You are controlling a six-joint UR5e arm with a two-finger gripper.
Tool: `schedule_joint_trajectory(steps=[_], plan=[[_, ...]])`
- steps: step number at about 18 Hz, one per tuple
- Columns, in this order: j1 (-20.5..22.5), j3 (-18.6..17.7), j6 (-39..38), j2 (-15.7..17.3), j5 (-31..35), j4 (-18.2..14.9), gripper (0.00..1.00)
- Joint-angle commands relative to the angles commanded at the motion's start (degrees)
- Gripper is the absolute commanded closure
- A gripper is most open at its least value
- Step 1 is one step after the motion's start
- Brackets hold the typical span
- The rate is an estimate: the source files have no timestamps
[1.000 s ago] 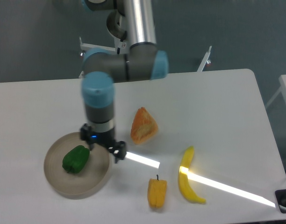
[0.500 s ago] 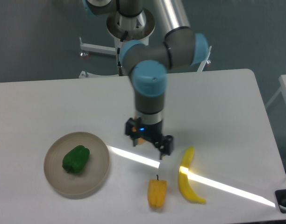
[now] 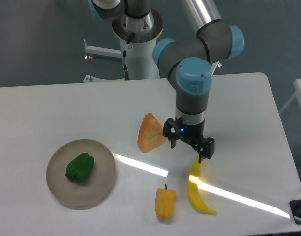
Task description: Place the green pepper on the plate
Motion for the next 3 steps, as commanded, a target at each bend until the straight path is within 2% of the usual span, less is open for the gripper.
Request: schedule_joint_trajectory(steps=[3], plan=[[-0.09,-0.09,0.79,-0.26,1.6,0.0,0.0]])
